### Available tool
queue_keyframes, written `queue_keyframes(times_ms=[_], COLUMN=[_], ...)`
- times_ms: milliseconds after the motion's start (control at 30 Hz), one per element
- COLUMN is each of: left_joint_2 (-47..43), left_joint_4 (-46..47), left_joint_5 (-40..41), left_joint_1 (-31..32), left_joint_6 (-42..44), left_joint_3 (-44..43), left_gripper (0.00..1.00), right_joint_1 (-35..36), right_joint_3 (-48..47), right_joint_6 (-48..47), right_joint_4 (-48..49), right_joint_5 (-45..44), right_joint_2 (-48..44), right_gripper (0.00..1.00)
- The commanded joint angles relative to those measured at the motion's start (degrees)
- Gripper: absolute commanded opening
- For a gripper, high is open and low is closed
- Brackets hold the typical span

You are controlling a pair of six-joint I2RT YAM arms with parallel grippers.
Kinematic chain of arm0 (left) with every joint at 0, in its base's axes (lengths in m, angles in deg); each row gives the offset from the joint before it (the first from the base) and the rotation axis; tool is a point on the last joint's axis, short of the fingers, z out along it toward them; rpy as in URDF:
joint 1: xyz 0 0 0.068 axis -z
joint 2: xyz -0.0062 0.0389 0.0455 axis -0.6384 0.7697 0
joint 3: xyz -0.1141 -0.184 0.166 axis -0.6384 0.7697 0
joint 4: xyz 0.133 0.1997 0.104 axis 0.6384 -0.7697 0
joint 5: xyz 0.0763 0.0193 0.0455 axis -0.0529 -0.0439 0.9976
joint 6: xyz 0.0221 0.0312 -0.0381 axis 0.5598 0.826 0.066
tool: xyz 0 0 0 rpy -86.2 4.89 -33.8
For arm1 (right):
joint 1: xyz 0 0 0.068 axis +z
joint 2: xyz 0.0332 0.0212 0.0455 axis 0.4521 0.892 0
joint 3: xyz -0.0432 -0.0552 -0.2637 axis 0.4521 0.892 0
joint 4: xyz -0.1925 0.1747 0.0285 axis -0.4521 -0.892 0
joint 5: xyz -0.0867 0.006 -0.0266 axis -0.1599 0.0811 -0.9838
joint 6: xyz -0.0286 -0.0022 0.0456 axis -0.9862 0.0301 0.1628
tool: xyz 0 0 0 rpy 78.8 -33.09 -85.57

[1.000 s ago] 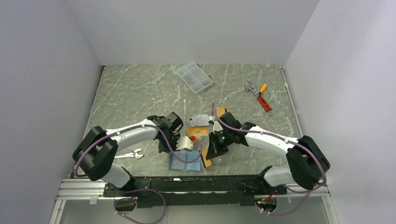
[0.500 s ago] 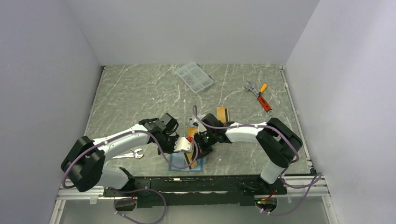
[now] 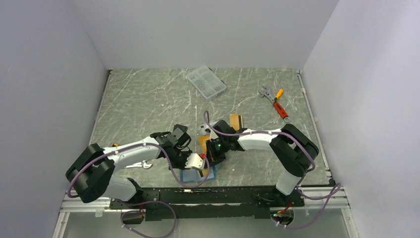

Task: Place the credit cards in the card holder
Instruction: Insert the credit card into the card holder.

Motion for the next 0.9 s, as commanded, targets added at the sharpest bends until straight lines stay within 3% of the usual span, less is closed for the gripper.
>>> queue_keyframes(times_ms=[0,167,300,467,867], left_joint_2=[2.75,3.95,2.59,1.57,-0.97], left_joint_4=[3.4,4.04,4.9,6.02,5.81], left_joint_5=[0.14,1.05,1.06,2.44,6.65], left_joint_1=[0.67,0.94,1.05,1.65,2.3], left_joint_6=[1.08,0.03,-1.04,-1.96,-1.37], left_joint_3=[-0.73,-0.26,1.27,2.57,4.19], left_gripper=[0.04,0.04,0.04,0.03,0.03], right_joint_1=[-2.04,-2.13,-1.94,-2.01,-2.23], right_joint_3=[-0.61,0.56,4.96,7.57,10.9], right_joint_6=[-3.27,-1.64,2.88,5.48,8.43], right_joint_4=[-3.78,-3.1,4.95,13.48,19.36], right_joint_5=[-9.99,-10.37,-7.05,-1.94,-1.39], right_joint_2=[-2.39,-6.03,-10.42,-8.28,-8.4], right_gripper=[0.0,0.0,0.0,0.0,0.0])
